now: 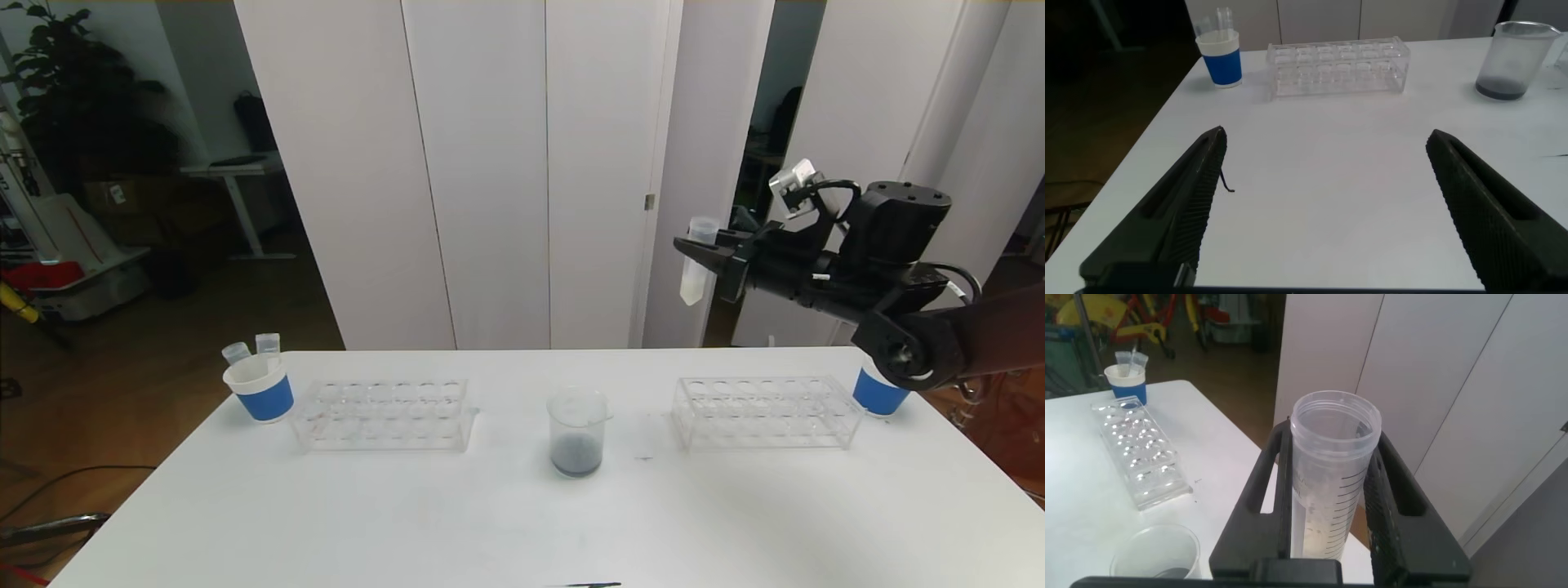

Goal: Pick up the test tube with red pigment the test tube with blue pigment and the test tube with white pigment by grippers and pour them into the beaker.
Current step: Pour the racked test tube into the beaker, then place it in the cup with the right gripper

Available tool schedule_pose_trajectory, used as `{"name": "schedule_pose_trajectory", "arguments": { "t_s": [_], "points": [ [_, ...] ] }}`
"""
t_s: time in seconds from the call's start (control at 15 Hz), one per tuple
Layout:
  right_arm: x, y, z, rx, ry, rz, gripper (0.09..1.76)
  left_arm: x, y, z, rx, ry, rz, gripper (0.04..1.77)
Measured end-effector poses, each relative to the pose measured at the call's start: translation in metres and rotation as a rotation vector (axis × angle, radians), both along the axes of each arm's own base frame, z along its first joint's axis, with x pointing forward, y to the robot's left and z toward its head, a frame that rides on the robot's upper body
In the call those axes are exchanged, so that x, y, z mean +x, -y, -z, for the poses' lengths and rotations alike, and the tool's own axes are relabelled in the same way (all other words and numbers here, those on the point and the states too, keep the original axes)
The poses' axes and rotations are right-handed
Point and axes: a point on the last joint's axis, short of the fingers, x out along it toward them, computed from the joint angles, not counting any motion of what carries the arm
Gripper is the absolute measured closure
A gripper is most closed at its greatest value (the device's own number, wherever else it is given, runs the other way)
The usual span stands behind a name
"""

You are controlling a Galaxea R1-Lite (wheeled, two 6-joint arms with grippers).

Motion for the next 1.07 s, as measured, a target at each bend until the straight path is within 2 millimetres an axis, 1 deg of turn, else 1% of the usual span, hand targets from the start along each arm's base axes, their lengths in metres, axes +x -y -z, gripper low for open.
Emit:
{"name": "schedule_pose_trajectory", "arguments": {
  "t_s": [0.13,0.47,0.87,1.07],
  "points": [
    [0.007,-0.013,0.005,0.003,0.035,-0.033,1.27,0.0,0.0,0.0,0.0,0.0,0.0,0.07],
    [0.024,-0.038,0.021,-0.048,0.11,-0.097,1.27,0.0,0.0,0.0,0.0,0.0,0.0,0.07],
    [0.025,-0.079,0.052,-0.141,0.166,-0.169,1.27,0.0,0.0,0.0,0.0,0.0,0.0,0.07],
    [0.026,-0.084,0.058,-0.191,0.224,-0.171,1.27,0.0,0.0,0.0,0.0,-0.001,0.0,0.07]
  ]
}}
